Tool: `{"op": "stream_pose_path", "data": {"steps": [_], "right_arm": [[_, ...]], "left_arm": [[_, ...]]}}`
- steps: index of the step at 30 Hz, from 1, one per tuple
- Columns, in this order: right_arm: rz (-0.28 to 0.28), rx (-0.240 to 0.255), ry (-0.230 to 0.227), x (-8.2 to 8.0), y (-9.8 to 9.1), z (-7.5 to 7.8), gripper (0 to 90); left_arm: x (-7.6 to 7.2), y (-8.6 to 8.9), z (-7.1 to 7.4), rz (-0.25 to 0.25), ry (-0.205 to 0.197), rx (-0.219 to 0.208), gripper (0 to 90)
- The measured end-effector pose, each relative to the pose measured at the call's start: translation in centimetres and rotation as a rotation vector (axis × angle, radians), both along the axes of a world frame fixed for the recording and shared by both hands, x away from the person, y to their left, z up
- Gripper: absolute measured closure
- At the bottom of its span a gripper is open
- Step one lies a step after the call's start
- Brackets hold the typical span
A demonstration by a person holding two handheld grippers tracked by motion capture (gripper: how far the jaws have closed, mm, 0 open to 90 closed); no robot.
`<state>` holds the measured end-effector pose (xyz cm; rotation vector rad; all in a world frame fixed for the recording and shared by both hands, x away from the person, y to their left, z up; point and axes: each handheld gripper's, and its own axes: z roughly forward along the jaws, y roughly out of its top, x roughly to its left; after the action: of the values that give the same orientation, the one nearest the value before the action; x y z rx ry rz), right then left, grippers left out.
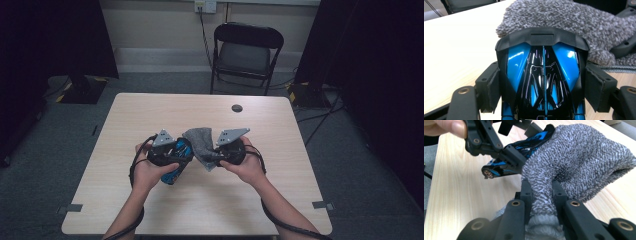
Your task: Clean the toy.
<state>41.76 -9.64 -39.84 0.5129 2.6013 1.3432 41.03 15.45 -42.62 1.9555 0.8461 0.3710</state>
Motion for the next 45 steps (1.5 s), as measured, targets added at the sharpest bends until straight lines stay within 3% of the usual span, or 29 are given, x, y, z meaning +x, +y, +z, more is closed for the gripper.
{"op": "stream_pose_path", "data": {"steps": [10, 20, 26, 33, 45], "right_arm": [[-0.021, 0.018, 0.007, -0.2, -1.2, -0.5, 77.4], [-0.047, -0.011, 0.001, 0.2, -1.6, -0.9, 77.4], [-0.091, -0.007, 0.000, 0.6, -2.0, -0.9, 77.4], [-0.170, -0.001, -0.001, 2.0, -2.9, -0.3, 77.4], [-0.187, 0.024, 0.004, 2.2, -3.2, -0.4, 77.4]], "left_arm": [[0.0, -0.4, 0.0, -0.005, 0.003, 0.009, 25.6], [-0.2, -0.3, 0.4, -0.001, 0.001, 0.011, 25.6], [-0.3, -0.4, 0.6, -0.002, -0.009, 0.014, 25.6], [-0.4, -0.8, 0.9, -0.011, -0.018, 0.016, 25.6], [-0.4, -0.9, 0.7, -0.018, -0.006, 0.013, 25.6]]}}
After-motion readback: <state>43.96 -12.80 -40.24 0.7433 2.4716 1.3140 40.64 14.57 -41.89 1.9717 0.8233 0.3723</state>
